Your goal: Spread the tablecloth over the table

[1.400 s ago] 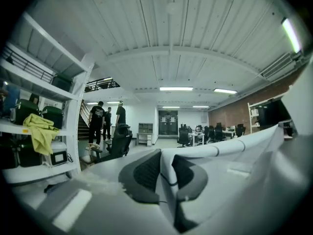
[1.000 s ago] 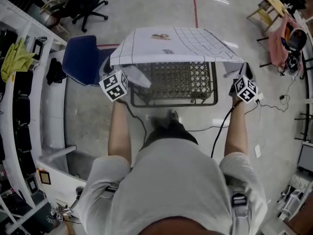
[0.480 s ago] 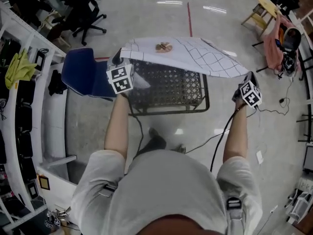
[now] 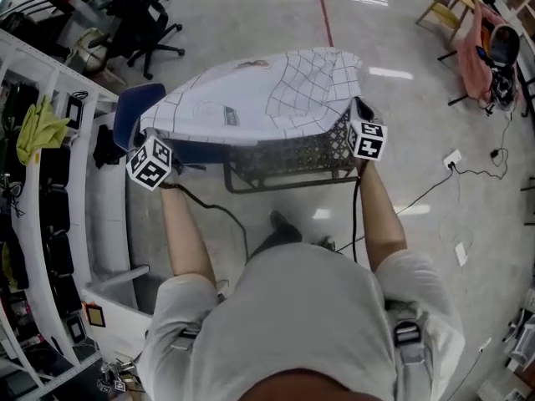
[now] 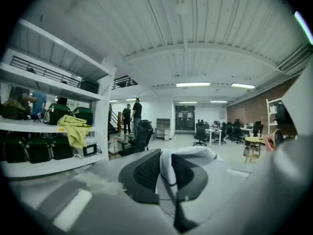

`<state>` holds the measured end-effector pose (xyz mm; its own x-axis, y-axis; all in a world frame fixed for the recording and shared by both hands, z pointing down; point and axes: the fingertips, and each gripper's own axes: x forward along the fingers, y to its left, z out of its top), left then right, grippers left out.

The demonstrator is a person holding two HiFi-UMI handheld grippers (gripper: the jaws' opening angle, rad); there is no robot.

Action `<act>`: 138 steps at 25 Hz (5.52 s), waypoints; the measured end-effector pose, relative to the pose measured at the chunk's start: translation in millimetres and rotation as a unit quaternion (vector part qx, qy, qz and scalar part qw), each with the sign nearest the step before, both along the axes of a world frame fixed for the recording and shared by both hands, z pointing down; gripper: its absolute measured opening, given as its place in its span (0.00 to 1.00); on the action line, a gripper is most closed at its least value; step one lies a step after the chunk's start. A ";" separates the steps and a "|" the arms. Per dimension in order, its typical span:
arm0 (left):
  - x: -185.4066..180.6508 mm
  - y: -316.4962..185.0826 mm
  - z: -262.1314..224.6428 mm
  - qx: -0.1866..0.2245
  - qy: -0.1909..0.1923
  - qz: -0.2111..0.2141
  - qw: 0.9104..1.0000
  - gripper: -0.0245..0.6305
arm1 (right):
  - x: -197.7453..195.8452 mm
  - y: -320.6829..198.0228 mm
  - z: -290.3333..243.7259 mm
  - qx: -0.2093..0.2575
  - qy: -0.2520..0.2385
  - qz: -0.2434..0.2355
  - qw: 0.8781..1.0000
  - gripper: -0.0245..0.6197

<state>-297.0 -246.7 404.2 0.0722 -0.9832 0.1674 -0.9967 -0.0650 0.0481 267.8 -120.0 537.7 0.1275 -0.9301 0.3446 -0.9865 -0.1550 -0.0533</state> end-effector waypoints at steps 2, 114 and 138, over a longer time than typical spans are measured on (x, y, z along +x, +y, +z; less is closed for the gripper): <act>-15.2 0.6 9.7 -0.013 -0.010 0.000 1.000 0.07 | -25.4 -15.4 -6.5 0.014 -0.023 -0.009 1.000 0.05; 161.1 -99.2 -39.3 0.012 -0.060 0.154 0.986 0.07 | 194.8 -54.1 -116.7 0.052 0.017 0.072 0.996 0.05; 55.6 69.8 73.0 -0.049 -0.085 0.109 0.989 0.07 | 86.9 111.8 -43.4 0.007 0.041 0.074 0.996 0.05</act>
<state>-241.4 -176.9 477.3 0.2439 -0.9256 0.2896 -0.9535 -0.2834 -0.1029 354.7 -8.2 494.3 0.2920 -0.9031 0.3150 -0.9537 -0.2999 0.0244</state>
